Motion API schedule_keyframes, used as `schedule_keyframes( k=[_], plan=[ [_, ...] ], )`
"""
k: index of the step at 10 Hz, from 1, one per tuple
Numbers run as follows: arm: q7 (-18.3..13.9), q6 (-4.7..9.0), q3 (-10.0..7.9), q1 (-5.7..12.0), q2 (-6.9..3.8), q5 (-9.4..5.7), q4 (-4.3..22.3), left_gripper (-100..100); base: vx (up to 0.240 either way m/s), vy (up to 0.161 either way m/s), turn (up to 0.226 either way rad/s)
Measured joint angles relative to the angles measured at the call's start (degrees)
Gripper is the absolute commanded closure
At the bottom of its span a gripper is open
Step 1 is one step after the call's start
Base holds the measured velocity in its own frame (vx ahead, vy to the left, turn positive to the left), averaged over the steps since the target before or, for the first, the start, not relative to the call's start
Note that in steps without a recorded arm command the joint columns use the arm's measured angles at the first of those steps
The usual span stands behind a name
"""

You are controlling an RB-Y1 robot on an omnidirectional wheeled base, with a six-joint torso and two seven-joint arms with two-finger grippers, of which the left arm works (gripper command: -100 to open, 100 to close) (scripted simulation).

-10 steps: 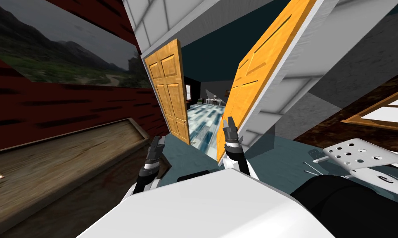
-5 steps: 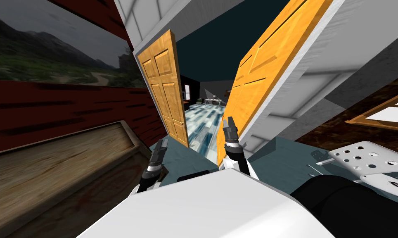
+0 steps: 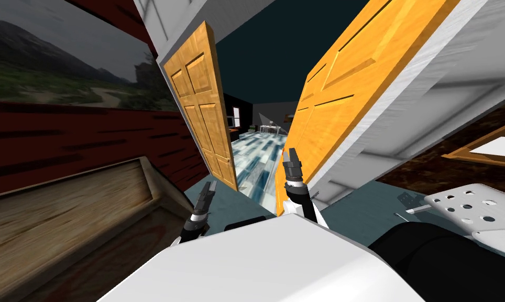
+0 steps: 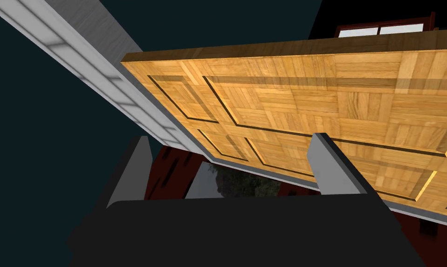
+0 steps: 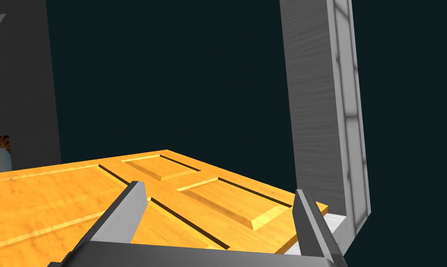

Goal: Push the door open

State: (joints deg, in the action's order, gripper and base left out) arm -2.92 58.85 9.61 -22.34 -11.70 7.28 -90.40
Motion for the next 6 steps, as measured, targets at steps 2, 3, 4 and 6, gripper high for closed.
schedule_keyframes(
  k=[2,3,4,6],
  plan=[
    [-0.9,1.37,0.69,-0.08,-0.85,0.20,1.8,-100,0.169,-0.052,-0.018],
    [-1.2,2.41,0.96,0.31,-1.12,0.28,3.6,-100,0.166,-0.055,-0.024],
    [-1.5,3.50,1.35,0.70,-1.42,0.42,5.4,-100,0.175,-0.050,-0.022],
    [-2.2,5.34,2.13,0.91,-2.20,0.67,8.1,-100,0.155,-0.047,-0.017]
  ],
)
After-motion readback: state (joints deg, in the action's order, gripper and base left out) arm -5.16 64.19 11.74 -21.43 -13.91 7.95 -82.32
